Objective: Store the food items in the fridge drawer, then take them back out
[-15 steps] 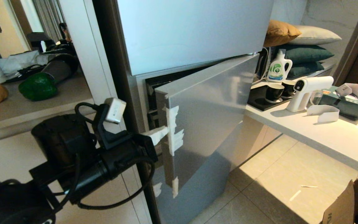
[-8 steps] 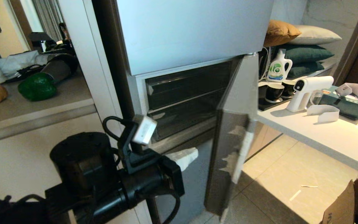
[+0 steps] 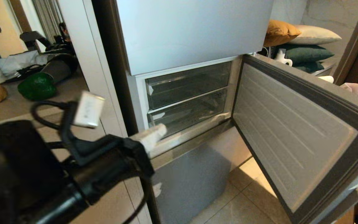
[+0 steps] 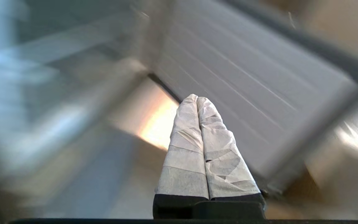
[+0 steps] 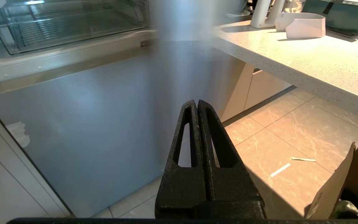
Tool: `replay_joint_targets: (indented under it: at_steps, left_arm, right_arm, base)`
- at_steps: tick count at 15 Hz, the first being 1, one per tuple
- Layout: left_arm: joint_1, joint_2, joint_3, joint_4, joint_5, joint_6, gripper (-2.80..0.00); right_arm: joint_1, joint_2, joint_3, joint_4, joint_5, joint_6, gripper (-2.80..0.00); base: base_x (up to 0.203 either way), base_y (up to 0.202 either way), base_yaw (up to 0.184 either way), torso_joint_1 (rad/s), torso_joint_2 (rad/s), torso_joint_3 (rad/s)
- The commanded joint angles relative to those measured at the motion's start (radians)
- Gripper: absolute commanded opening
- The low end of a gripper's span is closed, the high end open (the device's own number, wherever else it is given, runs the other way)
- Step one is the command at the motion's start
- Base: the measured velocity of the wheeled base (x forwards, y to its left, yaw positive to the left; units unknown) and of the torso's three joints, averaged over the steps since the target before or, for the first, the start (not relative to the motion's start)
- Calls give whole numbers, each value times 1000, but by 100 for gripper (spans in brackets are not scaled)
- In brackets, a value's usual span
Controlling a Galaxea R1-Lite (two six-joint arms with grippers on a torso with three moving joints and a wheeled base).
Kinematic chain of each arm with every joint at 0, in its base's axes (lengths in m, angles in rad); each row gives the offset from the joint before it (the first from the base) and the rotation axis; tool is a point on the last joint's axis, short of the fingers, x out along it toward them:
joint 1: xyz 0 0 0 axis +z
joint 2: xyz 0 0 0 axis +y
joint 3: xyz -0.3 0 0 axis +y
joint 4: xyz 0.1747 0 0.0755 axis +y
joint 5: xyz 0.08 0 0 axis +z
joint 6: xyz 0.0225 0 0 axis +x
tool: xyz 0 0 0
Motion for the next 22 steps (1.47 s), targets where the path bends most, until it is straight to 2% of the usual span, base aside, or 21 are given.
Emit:
replay_joint_targets:
  at_steps: [1, 3, 5, 6, 8, 9, 10, 12, 13, 14, 16, 19, 22]
  left_arm:
    - [96, -222, 14, 47, 18, 1, -280]
    - [260, -432, 29, 184, 59, 9, -280]
    - [492, -615, 41, 372, 96, 35, -280]
    - [563, -693, 53, 469, 116, 62, -280]
    - [643, -855, 114, 652, 148, 123, -280]
    - [659, -927, 165, 741, 141, 157, -280]
    - [669, -996, 233, 833, 87, 205, -280]
    - [683, -1110, 353, 973, -127, 301, -280]
    - [690, -1149, 406, 1028, -157, 329, -280]
    - [693, -1158, 455, 1045, -151, 340, -280]
    - [695, -1161, 497, 999, -128, 319, -280]
    - [696, -1161, 506, 1043, -139, 263, -280]
    - [695, -1163, 508, 1032, -154, 274, -280]
  right_arm:
    - [0, 0, 31, 0, 0, 0, -280]
    - [0, 0, 31, -1, 0, -1, -280]
    - [0, 0, 31, -1, 0, -1, -280]
    - [0, 0, 31, -1, 1, -1, -280]
    - [0, 0, 31, -1, 0, -1, -280]
    - [0, 0, 31, -1, 0, -1, -280]
    - [0, 0, 31, -1, 1, -1, -280]
    - [0, 0, 31, -1, 1, -1, -280]
    - [0, 0, 31, -1, 1, -1, -280]
    - [0, 0, 31, -1, 1, -1, -280]
    - [0, 0, 31, -1, 1, -3, -280]
    - [0, 0, 31, -1, 1, -7, -280]
    - [0, 0, 31, -1, 1, -7, -280]
  base:
    - [0, 0, 0, 0, 0, 0]
    - [0, 0, 0, 0, 0, 0]
    - [0, 0, 0, 0, 0, 0]
    - [0, 0, 0, 0, 0, 0]
    - [0, 0, 0, 0, 0, 0]
    - [0, 0, 0, 0, 0, 0]
    - [0, 0, 0, 0, 0, 0]
    - [0, 0, 0, 0, 0, 0]
    - [0, 0, 0, 0, 0, 0]
    - [0, 0, 0, 0, 0, 0]
    - [0, 0, 0, 0, 0, 0]
    - [0, 0, 0, 0, 0, 0]
    - [0, 0, 0, 0, 0, 0]
